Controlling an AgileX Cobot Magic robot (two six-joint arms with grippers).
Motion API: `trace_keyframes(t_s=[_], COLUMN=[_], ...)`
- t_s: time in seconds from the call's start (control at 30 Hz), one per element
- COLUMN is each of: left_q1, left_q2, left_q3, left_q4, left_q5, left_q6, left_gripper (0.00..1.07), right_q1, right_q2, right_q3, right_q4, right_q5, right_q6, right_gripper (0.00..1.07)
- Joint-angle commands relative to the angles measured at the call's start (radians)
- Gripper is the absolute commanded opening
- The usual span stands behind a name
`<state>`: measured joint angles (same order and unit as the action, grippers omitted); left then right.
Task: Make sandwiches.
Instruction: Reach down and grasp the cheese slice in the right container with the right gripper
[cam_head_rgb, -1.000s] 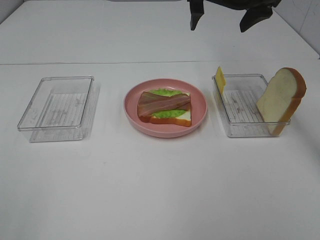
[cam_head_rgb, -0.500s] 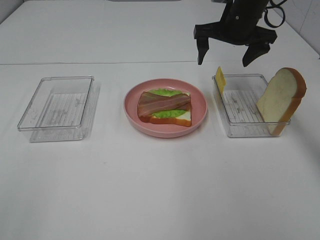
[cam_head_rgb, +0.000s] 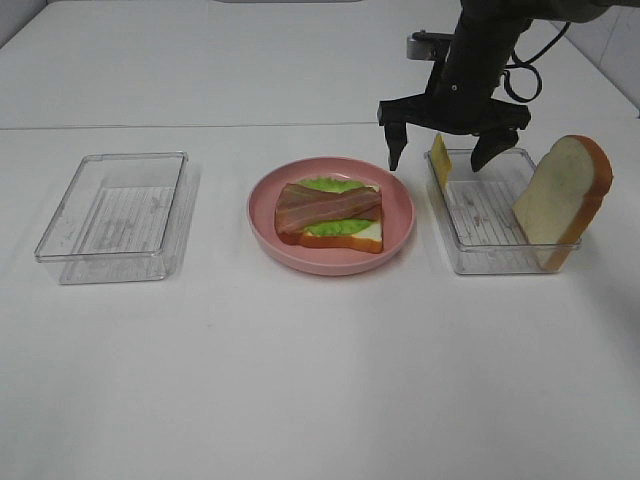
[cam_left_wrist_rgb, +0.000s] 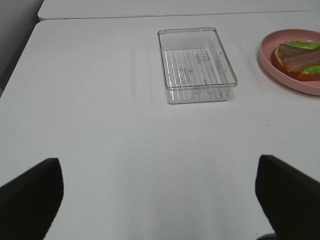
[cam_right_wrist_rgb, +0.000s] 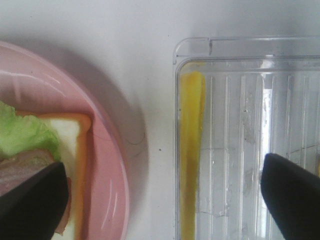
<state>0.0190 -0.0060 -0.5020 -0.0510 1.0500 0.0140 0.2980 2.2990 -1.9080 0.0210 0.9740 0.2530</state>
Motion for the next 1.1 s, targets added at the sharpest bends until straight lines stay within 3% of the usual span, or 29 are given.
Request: trace_keyframes(t_s=[0.03, 0.47, 0.53, 0.57, 0.6, 0.67, 0.7, 0.87, 0.97, 1.1], left_q1=[0.002, 0.002, 0.002, 0.002, 0.002, 0.002, 0.002, 0.002, 0.002, 0.002], left_q2=[-0.019, -0.019, -0.019, -0.019, -0.019, -0.019, -0.019, -0.019, -0.019, -0.019], left_q3=[0.002, 0.002, 0.002, 0.002, 0.002, 0.002, 0.002, 0.002, 0.002, 0.002], left_q4=[-0.009, -0.009, -0.009, -0.009, -0.009, -0.009, -0.009, -0.009, -0.009, -0.009], left_q5=[-0.017, -0.017, -0.017, -0.017, -0.017, -0.017, -0.017, -0.017, -0.017, -0.017], left_q6=[-0.002, -0.002, -0.002, -0.002, -0.002, -0.002, -0.002, -0.002, -0.002, -0.002], left_gripper=[0.98, 0.98, 0.98, 0.98, 0.98, 0.98, 0.98, 0.98, 0.98, 0.98], right_q1=[-0.004, -0.004, -0.004, -0.004, -0.004, -0.004, -0.004, -0.004, -0.004, -0.004], right_q2=[-0.001, 0.01, 0.01, 0.01, 0.01, 0.01, 0.01, 0.01, 0.01, 0.01], right_q3=[-0.007, -0.007, -0.007, -0.007, -0.007, -0.007, -0.007, -0.007, -0.007, -0.007], right_q4=[-0.005, -0.006, -0.006, -0.006, -0.006, -0.006, -0.006, -0.021, -0.054, -0.07], right_q5=[-0.007, 0.004, 0.001, 0.001, -0.005, -0.007, -0.009, -0.011, 0.0, 0.009], right_q6=[-0.01, -0.01, -0.01, -0.01, -0.01, -0.01, -0.01, -0.009, -0.009, -0.009], right_gripper=[0.9, 0.62, 0.51, 0.51, 0.42, 0.38, 0.29, 0.18, 0.02, 0.0])
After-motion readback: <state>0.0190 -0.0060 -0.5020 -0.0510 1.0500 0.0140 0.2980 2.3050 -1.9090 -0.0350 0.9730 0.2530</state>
